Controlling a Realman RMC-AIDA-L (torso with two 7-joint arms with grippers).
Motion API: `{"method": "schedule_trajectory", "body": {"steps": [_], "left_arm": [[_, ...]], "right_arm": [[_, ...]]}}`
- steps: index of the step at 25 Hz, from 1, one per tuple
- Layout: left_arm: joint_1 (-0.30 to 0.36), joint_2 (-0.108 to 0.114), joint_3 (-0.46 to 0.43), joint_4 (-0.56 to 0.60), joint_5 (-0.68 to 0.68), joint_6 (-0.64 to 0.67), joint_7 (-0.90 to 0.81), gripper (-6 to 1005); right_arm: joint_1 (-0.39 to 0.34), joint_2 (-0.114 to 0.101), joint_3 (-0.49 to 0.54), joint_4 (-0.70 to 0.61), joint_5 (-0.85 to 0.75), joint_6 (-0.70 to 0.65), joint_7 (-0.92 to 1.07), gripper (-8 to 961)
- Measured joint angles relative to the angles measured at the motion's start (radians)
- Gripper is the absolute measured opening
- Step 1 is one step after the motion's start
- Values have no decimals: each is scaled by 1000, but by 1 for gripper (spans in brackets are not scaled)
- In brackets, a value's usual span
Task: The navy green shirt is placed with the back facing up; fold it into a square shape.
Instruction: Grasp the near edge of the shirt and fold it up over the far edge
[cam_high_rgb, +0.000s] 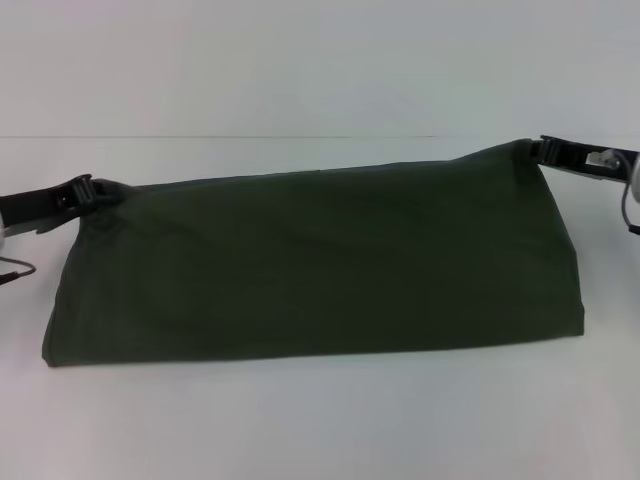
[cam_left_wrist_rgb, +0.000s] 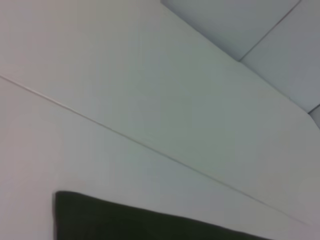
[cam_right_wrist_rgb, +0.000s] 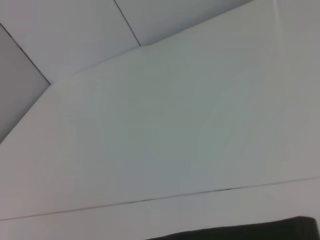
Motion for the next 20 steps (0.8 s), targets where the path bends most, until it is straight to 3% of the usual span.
{"method": "schedule_trajectory", "body": {"steps": [8, 14, 20], "left_arm": [[-41, -56, 0, -4, -17, -143, 40, 75], [-59, -82, 2, -12, -25, -225, 66, 76], [-67, -91, 2, -15, -27, -261, 75, 76]], "right_arm": [[36, 25, -59, 52, 16, 168, -33, 136], [40, 27, -118, 73, 97, 242, -65, 143], [51, 26, -125, 74, 119, 280, -68, 151]]}}
